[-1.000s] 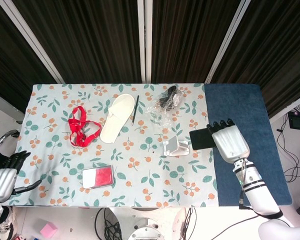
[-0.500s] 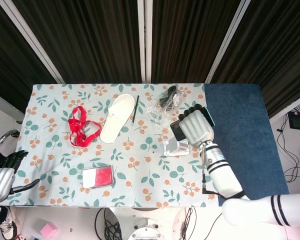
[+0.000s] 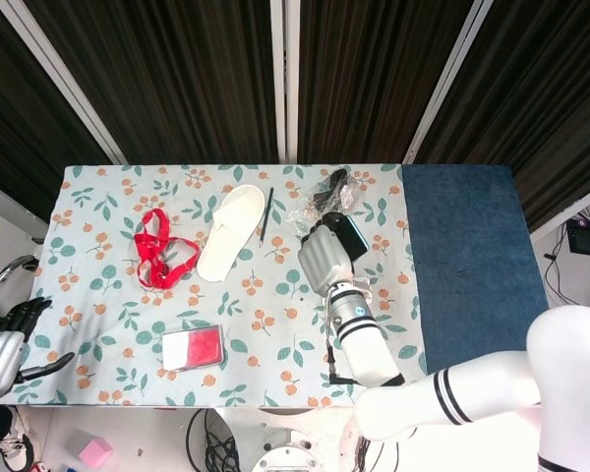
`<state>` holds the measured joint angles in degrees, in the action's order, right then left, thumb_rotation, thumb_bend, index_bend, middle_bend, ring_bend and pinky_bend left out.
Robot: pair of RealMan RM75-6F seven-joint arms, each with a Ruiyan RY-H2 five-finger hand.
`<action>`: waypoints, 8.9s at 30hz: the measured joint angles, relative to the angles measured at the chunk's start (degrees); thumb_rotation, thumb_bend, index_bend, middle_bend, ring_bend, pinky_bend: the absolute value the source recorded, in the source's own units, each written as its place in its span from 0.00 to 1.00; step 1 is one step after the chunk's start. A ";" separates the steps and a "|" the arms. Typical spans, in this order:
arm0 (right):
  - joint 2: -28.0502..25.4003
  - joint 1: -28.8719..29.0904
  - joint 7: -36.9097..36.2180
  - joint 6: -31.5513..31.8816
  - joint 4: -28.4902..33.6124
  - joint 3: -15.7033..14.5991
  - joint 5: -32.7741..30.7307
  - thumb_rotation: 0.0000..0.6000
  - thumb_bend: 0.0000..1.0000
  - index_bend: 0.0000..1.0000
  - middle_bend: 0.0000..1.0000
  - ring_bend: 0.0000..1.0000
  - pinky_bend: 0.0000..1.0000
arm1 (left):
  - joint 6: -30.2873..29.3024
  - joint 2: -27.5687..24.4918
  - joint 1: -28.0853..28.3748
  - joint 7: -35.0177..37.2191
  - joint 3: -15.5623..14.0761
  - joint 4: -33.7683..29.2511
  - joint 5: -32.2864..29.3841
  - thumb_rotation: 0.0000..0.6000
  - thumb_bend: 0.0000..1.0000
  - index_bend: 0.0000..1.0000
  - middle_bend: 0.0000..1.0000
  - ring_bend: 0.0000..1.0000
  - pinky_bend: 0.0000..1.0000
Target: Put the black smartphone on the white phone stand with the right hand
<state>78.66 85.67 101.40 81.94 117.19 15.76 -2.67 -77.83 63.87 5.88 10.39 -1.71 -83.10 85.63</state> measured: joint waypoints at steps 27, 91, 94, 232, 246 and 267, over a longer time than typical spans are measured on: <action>19.01 9.78 10.67 21.77 -16.81 10.98 -21.69 1.00 0.34 0.68 0.47 0.40 0.33 | 0.08 0.85 -0.49 3.53 -0.64 3.07 0.77 0.18 0.00 0.09 0.06 0.07 0.22; 33.30 3.57 22.03 19.98 -33.89 13.04 -11.14 1.00 0.34 0.68 0.47 0.40 0.21 | -0.07 0.48 -1.51 7.36 -1.05 5.22 0.85 0.18 0.00 0.09 0.06 0.07 0.22; 33.57 3.27 22.52 19.98 -34.26 13.31 -11.02 1.00 0.34 0.67 0.47 0.40 0.21 | -0.19 0.30 -1.47 7.53 -0.96 5.23 0.90 0.18 0.00 0.09 0.06 0.07 0.22; 18.84 1.05 18.26 21.24 -11.49 20.55 -9.89 1.00 0.25 0.00 0.00 0.00 0.00 | 2.23 -0.86 -0.78 5.48 -1.03 2.77 0.17 0.20 0.00 0.09 0.06 0.07 0.22; -0.35 -2.11 16.33 27.72 3.84 26.84 -10.48 1.00 0.27 0.00 0.00 0.00 0.00 | 2.59 -1.12 0.18 2.38 -0.63 0.18 0.36 0.20 0.00 0.09 0.06 0.07 0.22; -33.50 -54.89 -49.29 -9.65 5.51 17.25 41.13 1.00 0.07 0.00 0.00 0.00 0.00 | 3.34 -0.47 2.23 -4.22 1.18 -3.09 -0.99 0.25 0.00 0.09 0.06 0.07 0.22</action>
<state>45.16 30.78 52.11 72.29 122.70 33.01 38.46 -74.49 63.40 8.11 6.17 -0.53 -86.20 84.65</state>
